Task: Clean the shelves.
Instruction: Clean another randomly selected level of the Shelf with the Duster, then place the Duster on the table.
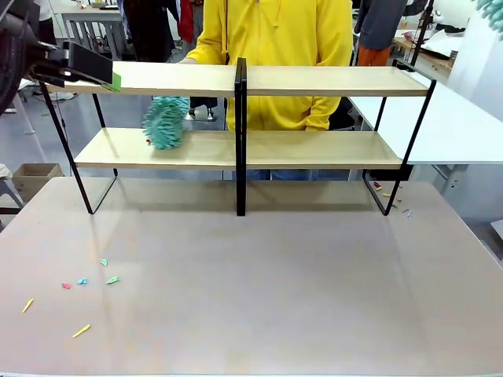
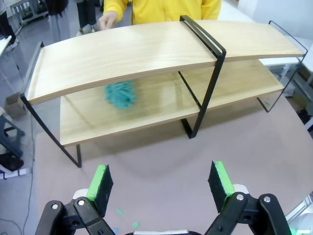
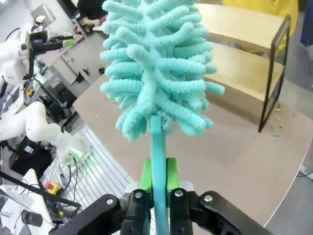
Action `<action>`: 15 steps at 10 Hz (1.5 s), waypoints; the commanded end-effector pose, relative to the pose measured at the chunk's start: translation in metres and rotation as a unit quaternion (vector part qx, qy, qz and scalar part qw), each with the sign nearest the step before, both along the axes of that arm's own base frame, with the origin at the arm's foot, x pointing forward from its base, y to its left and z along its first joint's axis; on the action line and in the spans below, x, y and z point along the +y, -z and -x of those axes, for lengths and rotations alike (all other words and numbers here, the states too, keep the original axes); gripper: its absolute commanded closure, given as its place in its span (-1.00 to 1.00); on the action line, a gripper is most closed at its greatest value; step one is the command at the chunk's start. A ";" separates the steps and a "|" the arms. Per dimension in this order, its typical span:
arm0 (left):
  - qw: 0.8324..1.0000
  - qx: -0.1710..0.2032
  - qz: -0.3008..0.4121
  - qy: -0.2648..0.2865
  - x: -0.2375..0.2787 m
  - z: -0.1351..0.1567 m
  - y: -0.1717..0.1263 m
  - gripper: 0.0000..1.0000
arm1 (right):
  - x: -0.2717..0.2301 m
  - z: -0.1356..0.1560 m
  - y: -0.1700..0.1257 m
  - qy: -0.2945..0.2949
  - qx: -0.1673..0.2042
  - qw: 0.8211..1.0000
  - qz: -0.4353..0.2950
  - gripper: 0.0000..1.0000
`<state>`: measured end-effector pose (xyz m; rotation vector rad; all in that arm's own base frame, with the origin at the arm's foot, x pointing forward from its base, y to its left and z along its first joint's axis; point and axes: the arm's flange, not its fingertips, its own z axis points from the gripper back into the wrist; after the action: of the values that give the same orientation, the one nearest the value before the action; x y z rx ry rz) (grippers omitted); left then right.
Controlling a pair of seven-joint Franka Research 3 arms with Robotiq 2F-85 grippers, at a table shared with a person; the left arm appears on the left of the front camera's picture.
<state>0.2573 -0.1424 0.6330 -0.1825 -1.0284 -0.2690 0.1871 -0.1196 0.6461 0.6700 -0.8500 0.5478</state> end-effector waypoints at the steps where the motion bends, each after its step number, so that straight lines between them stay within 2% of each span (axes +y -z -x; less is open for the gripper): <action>1: 1.000 -0.001 0.000 -0.003 0.001 -0.001 -0.001 -1.00 | -0.004 0.001 -0.009 0.001 0.013 1.000 -0.001 0.75; 15: 1.000 -0.001 0.000 -0.003 0.001 -0.001 -0.001 -1.00 | -0.004 0.001 -0.009 0.001 0.013 1.000 -0.001 0.75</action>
<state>0.2573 -0.1424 0.6330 -0.1825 -1.0285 -0.2690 0.1883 -0.1206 0.6508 0.6737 -0.8438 0.5535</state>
